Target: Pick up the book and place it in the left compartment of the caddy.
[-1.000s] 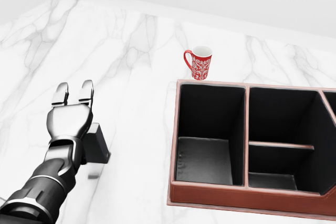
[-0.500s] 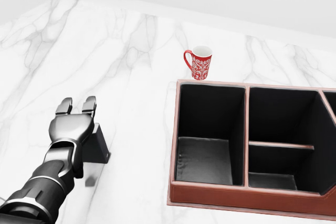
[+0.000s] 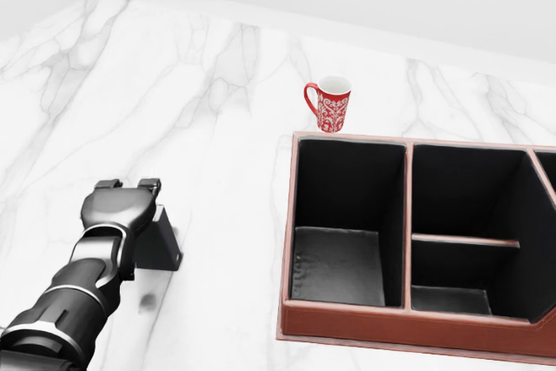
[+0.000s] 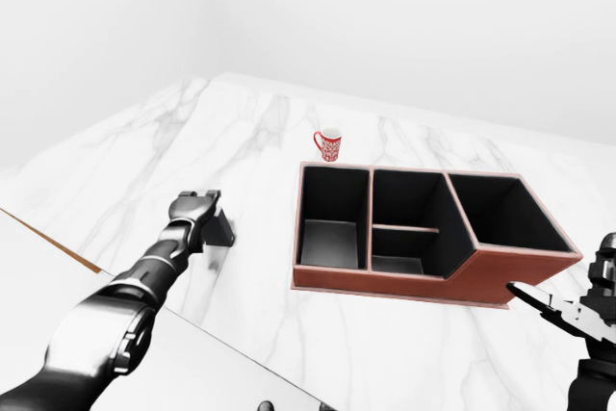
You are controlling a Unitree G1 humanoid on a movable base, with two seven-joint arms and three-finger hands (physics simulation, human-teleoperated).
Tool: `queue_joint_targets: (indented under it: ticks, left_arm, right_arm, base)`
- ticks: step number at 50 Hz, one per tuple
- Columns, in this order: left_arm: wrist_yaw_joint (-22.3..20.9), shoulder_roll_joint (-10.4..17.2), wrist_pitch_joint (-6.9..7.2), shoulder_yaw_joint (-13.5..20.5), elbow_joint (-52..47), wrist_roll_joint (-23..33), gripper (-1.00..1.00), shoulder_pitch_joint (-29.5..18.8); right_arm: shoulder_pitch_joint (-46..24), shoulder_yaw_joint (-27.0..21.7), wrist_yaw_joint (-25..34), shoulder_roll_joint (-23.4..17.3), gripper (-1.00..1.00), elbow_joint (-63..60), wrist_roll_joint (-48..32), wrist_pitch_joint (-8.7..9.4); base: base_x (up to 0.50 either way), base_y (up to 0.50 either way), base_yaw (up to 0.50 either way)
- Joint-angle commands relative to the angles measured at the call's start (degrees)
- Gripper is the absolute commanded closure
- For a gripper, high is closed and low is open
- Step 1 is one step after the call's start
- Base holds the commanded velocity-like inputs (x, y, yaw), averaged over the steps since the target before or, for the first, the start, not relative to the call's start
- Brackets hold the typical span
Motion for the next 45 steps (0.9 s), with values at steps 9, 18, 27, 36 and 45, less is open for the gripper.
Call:
queue_joint_targets:
  ticks: [9, 18, 27, 36, 45]
  left_arm:
    - [-1.34, 0.31, -0.01, 0.13, 1.61, 2.54, 1.00, 0.85]
    - [-0.58, 0.72, -0.01, 0.16, 1.84, 4.68, 1.00, 1.32]
    - [-0.71, 0.98, -0.01, -0.06, 1.91, 7.05, 1.00, 1.81]
    - [20.03, 1.71, -0.01, 0.37, 0.89, 6.44, 1.00, -1.10]
    - [20.03, 2.91, -0.01, 0.63, -0.33, 0.93, 1.00, -2.47]
  right_arm:
    - [0.10, -0.15, -0.08, -0.06, -1.00, -0.45, 0.18, 0.00]
    - [-0.12, -0.13, 0.08, -0.02, -1.00, -0.01, -0.05, 0.00]
    - [-0.19, 0.12, 0.19, 0.07, -1.00, 0.42, -0.28, 0.00]
    - [-0.08, 0.20, 0.02, -0.03, -1.00, 0.32, -0.13, 0.00]
    - [0.07, 0.05, 0.18, 0.17, -1.00, -0.10, -0.14, 0.00]
  base:
    - [0.00, 0.00, 0.00]
    - [0.00, 0.00, 0.00]
    - [0.00, 0.00, 0.00]
    - [0.00, 0.00, 0.00]
    - [0.00, 0.00, 0.00]
